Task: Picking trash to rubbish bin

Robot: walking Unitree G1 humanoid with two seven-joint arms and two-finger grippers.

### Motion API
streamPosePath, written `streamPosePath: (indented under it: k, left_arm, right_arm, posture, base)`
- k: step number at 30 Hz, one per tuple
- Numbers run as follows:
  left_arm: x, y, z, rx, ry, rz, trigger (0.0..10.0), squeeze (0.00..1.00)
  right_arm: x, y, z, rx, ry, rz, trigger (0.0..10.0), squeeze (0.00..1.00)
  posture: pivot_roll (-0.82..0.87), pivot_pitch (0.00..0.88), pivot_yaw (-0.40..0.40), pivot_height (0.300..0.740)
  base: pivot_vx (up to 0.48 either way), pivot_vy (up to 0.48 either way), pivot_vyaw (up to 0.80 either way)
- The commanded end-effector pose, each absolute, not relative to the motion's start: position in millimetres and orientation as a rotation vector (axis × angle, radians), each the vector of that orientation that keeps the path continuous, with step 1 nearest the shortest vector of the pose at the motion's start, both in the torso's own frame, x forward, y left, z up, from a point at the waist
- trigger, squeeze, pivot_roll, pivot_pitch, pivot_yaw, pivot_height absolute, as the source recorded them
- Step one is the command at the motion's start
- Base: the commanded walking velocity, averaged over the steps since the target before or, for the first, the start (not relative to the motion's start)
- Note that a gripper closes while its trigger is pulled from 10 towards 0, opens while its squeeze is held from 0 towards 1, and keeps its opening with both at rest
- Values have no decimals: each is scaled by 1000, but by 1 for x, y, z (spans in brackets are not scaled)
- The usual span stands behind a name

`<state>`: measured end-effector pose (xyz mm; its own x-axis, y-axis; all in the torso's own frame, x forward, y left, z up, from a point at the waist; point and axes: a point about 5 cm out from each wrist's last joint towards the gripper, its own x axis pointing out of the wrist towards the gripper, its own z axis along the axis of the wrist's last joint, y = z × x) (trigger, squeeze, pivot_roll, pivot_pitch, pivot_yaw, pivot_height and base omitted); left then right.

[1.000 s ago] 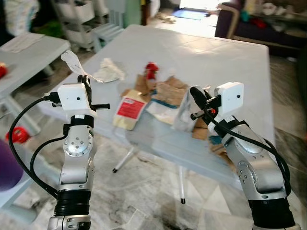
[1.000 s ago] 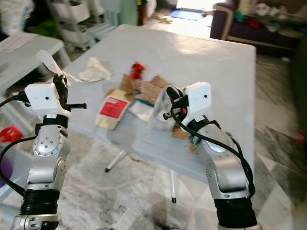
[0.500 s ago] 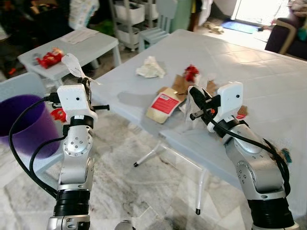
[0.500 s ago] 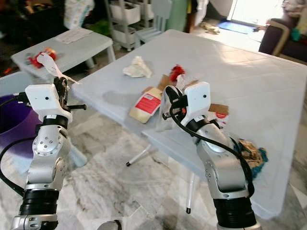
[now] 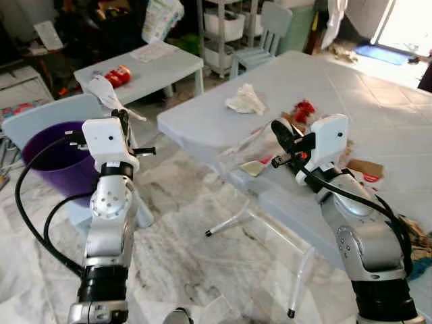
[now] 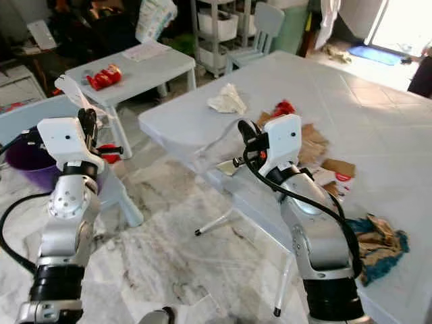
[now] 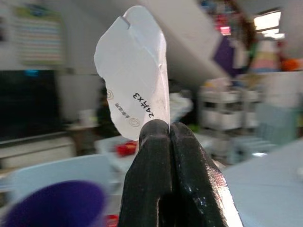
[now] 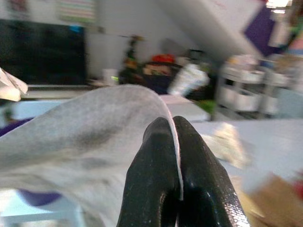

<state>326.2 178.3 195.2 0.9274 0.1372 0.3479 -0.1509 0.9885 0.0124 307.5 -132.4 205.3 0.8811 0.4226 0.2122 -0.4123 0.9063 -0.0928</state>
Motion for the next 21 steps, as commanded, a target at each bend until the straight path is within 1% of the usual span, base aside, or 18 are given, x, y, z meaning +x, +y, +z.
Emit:
streamPosePath:
  k: [1, 21]
  left_arm:
    - [327, 180, 196, 42, -347, 154, 0, 0]
    - [329, 177, 192, 32, -330, 137, 0, 0]
  right_arm:
    - [308, -133, 207, -42, -238, 432, 10000, 0]
    - [307, -131, 208, -45, -241, 442, 10000, 0]
  posture:
    - [-27, 56, 4, 740]
    - [-34, 56, 4, 740]
  base:
    - [0, 0, 800]
    - [0, 0, 800]
